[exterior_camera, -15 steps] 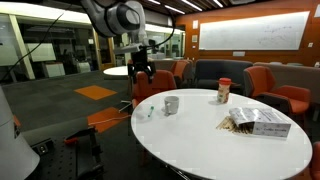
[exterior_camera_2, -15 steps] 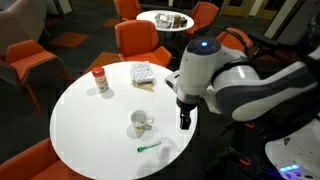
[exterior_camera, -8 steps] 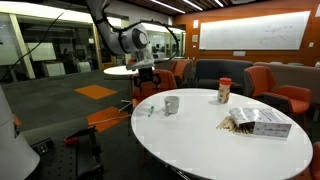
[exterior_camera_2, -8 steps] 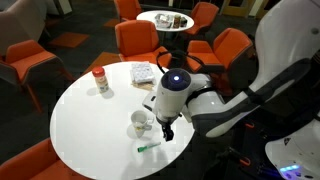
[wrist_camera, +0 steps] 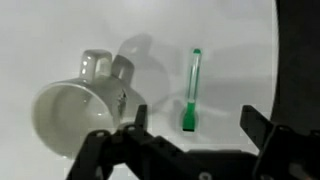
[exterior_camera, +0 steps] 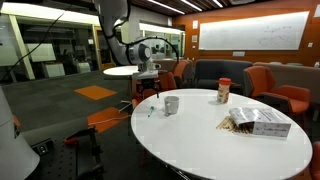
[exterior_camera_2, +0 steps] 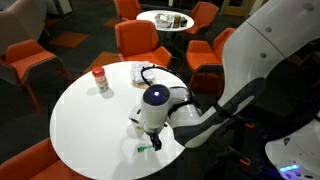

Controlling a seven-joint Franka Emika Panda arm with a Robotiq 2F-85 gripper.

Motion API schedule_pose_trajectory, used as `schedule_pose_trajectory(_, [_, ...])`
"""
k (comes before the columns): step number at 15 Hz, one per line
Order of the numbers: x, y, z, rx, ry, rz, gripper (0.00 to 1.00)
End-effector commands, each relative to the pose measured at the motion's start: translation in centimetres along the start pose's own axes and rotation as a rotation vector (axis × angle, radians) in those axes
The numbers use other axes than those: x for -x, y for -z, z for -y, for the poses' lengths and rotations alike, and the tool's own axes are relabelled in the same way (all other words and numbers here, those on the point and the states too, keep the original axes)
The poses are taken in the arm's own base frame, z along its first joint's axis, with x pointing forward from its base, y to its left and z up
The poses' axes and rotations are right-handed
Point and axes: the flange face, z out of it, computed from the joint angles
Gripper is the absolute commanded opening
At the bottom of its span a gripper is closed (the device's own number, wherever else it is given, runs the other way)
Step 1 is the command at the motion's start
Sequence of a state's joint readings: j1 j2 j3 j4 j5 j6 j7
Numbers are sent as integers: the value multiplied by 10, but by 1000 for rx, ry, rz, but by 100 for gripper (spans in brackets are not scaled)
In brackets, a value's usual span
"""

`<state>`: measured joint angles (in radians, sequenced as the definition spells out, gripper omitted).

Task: Put the marker in the mug

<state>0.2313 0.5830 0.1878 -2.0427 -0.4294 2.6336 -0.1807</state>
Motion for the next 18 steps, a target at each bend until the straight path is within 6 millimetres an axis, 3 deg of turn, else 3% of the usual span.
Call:
schedule_pose_trajectory(1, [-19, -20, 5, -15, 16, -1, 100])
schedule_pose_trajectory(4, [-31, -41, 9, -32, 8, 16, 98])
schedule_pose_trajectory(7, [-38, -58, 7, -57, -15, 39, 87])
schedule_pose_trajectory(8, [-39, -63, 6, -62, -22, 42, 75])
schedule_pose_trajectory(9, [-40, -67, 5, -64, -28, 45, 74])
schedule_pose_trajectory(15, [-46, -76, -4, -88, -66, 71, 20])
schedule_pose_trajectory(18, [-48, -81, -9, -92, -75, 90, 0])
